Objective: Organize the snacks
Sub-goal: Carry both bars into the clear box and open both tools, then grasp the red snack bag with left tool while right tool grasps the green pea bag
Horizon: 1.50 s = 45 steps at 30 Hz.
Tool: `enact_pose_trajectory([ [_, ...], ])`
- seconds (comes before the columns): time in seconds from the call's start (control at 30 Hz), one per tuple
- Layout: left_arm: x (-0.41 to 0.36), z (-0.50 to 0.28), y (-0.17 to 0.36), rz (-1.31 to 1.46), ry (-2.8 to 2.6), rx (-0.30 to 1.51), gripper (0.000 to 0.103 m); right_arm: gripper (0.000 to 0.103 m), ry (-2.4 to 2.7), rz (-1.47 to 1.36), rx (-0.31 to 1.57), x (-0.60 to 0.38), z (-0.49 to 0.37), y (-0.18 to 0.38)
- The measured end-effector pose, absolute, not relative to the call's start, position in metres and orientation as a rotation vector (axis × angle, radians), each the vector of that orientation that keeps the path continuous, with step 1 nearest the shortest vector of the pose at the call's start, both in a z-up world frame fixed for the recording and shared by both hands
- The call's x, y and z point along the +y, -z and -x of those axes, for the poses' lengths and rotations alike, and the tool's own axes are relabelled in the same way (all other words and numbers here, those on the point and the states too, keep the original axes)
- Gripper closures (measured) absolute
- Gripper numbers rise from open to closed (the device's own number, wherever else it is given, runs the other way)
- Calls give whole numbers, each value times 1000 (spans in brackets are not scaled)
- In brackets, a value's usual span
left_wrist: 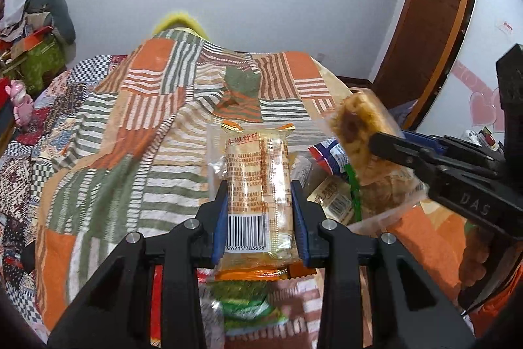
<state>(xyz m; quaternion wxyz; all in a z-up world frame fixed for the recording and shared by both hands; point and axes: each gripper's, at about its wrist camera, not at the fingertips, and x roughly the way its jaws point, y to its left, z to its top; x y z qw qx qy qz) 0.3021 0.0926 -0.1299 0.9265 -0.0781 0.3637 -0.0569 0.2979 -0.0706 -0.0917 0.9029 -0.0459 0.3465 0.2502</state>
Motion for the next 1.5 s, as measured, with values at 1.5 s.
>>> enact_pose_trajectory([
  [1.5, 146, -225, 152, 147, 12, 844, 54, 56, -640, 107, 799, -47, -240, 103],
])
